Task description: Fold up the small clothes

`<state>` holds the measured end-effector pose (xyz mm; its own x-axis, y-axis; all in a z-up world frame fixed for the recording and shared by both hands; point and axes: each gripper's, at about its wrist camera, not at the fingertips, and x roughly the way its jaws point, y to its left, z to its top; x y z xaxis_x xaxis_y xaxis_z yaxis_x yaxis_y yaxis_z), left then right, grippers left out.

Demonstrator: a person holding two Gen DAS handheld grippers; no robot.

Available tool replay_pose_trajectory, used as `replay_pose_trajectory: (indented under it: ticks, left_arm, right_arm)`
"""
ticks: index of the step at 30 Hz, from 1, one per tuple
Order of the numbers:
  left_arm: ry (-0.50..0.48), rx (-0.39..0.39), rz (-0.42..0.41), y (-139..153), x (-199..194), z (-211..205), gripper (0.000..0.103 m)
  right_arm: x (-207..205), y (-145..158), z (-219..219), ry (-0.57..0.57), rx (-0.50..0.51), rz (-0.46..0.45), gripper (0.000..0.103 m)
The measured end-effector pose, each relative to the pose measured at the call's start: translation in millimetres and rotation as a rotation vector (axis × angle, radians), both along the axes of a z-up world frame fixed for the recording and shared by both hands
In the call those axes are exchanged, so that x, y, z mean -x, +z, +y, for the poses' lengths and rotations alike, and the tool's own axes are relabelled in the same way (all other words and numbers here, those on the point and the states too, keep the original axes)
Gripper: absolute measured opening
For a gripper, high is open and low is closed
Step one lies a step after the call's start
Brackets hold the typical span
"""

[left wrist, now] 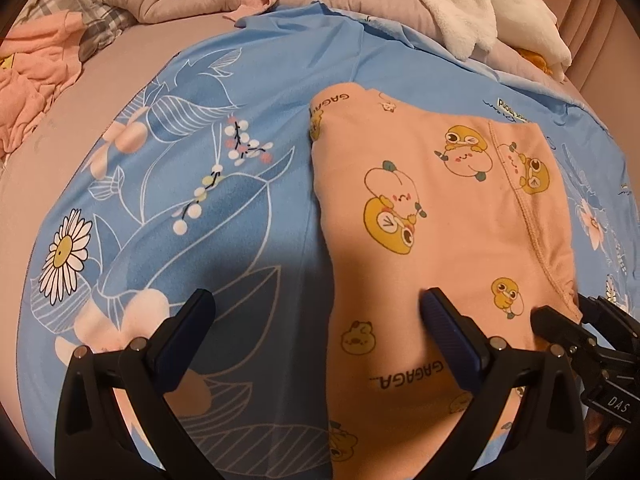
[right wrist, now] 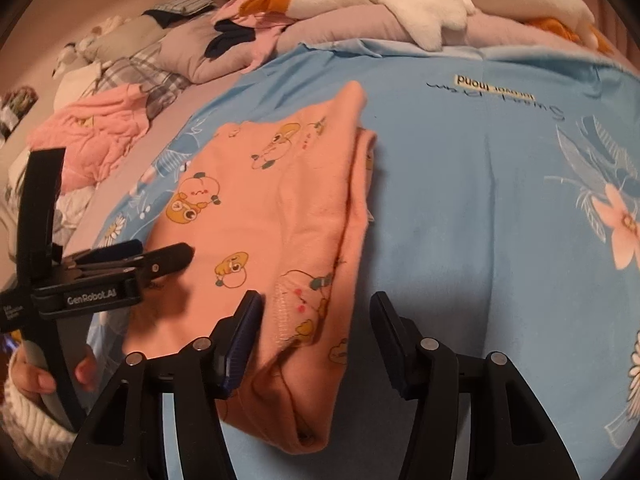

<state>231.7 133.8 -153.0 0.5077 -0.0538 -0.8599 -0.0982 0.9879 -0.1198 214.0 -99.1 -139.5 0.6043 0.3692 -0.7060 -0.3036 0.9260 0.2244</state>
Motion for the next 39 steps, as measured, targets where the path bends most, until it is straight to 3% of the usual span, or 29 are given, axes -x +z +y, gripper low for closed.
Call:
replay_pose_trajectory:
  ticks: [9, 21, 24, 28, 34, 39]
  left_arm:
    - [0.033, -0.088, -0.017, 23.2, 22.2, -6.2, 0.103]
    - [0.045, -0.186, -0.127, 86.3, 85.9, -20.4, 0.103]
    - [0.04, -0.15, -0.135, 96.3, 100.3, -20.6, 0.103]
    - [0.045, -0.142, -0.151, 108.1, 120.2, -22.6, 0.103]
    - [0.041, -0.135, -0.166, 120.0, 141.7, -28.6, 0.103]
    - [0.04, -0.137, -0.171, 125.4, 156.0, -32.2, 0.103]
  right_arm:
    - [28.0, 24.3, -2.9, 0.015, -0.005, -0.061, 0.056]
    - [83.8, 68.4, -0.2, 0.048, -0.011, -0.15, 0.057]
    - [96.2, 74.7, 1.1, 0.036, -0.003, -0.159, 0.069]
    - [108.7, 80.6, 2.1, 0.039, -0.01, -0.167, 0.071]
    - [121.2, 85.0, 4.2, 0.045, -0.018, -0.162, 0.094]
    - [131.0, 89.2, 7.5, 0.042, 0.003, -0.175, 0.098]
